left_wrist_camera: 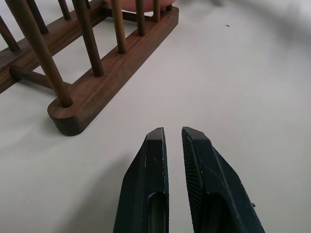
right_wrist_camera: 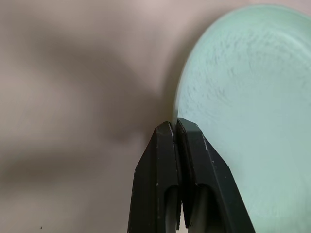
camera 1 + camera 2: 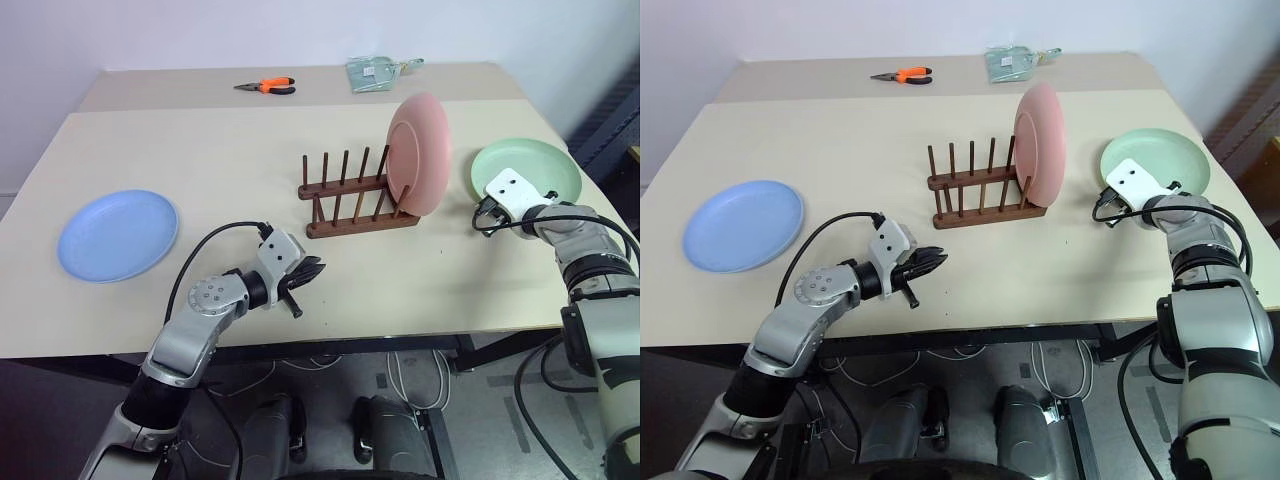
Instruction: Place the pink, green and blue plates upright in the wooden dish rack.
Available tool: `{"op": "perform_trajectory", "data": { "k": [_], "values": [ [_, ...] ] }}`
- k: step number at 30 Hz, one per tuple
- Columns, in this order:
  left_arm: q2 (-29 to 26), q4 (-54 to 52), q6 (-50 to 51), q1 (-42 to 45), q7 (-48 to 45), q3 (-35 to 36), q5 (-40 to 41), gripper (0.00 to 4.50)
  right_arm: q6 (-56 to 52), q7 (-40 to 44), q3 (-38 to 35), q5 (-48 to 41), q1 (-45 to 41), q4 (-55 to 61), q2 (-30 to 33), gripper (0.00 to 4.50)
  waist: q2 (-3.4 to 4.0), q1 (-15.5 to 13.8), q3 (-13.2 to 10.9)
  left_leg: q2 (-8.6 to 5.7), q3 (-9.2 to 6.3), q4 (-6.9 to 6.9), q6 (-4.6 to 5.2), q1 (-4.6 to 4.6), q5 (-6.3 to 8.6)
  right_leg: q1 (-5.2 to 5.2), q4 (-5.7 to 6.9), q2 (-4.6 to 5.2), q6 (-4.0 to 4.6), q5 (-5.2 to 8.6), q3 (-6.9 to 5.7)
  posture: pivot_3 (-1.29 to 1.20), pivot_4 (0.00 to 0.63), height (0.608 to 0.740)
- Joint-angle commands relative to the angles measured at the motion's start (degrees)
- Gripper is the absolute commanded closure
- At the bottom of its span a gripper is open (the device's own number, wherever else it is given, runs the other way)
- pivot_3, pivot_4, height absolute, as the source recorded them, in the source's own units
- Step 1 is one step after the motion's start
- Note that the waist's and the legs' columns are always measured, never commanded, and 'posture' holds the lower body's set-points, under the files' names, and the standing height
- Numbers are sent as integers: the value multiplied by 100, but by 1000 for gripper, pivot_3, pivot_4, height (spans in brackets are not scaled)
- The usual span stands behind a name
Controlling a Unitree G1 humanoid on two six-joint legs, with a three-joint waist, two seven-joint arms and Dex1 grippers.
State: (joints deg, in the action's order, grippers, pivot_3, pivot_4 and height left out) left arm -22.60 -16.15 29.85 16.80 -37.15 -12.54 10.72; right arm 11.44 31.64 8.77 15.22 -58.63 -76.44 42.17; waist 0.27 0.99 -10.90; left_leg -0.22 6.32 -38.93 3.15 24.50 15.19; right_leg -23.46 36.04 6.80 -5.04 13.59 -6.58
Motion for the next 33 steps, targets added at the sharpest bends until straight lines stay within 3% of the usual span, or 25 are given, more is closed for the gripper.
{"op": "perform_trajectory", "data": {
  "k": [1, 7, 12, 15, 19, 22, 26, 33],
  "values": [
    [-33, -213, -50, 74, -32, 34, 37, 3959, 303, 42, -122, -16, 35, 214, 279, 4480, 0, -3, 0, 0, 0, 0, 0, 0, 0, 0, 0, 0, 0, 0, 0, 0, 150, 740],
    [-109, -321, 32, -8, -11, 110, 76, 3959, 81, 716, -1125, -1136, 251, 1472, 651, 4480, 8, -6, -5, -1, 0, 0, 0, 1, 0, -1, 0, 1, 0, 0, 0, 0, 150, 740],
    [-132, -270, 45, -5, -66, 85, 96, 3959, -1547, 1109, -2232, -2678, 1136, 5062, 723, 4480, 12, -20, -5, 3, -3, 2, 0, 0, 0, -2, 1, 4, 0, 0, 1, 0, 150, 740],
    [-121, -79, 35, 151, -120, 174, 149, 3959, -3125, 1256, -2804, -4265, 1286, 7069, 643, 4480, 21, -30, -8, 3, -5, 3, -1, 0, 1, -5, 2, 7, 1, -1, 2, 0, 150, 740],
    [-285, 209, -91, 262, -297, 365, 229, 3959, -4911, 1102, -3169, -6741, 1028, 8724, 398, 4480, 20, -42, -7, 3, -17, 3, 1, 2, 5, -2, -2, 14, 2, -1, -5, 0, 150, 740],
    [-379, 310, -175, 267, -383, 428, 241, 3959, -5685, 388, -3046, -8290, 655, 9190, -191, 4480, 20, -15, -7, 2, -18, 4, 3, 1, 9, -5, -1, 21, 3, -2, -6, 0, 150, 740],
    [-327, 217, -151, 215, -356, 446, 297, 3959, -6226, -490, -2890, -9438, 533, 9065, -749, 4480, 18, -66, -8, -1, -18, 7, 2, 5, 14, -9, -1, 30, 6, -2, -9, 0, 150, 740],
    [-205, 18, -90, 67, -244, 438, 335, 3959, -6567, -939, -2403, -9335, 472, 8058, -1265, 4480, 19, -46, -8, -20, -16, 4, 23, 24, 16, -21, -2, 43, 4, -3, -12, 0, 150, 740]
  ]
}}
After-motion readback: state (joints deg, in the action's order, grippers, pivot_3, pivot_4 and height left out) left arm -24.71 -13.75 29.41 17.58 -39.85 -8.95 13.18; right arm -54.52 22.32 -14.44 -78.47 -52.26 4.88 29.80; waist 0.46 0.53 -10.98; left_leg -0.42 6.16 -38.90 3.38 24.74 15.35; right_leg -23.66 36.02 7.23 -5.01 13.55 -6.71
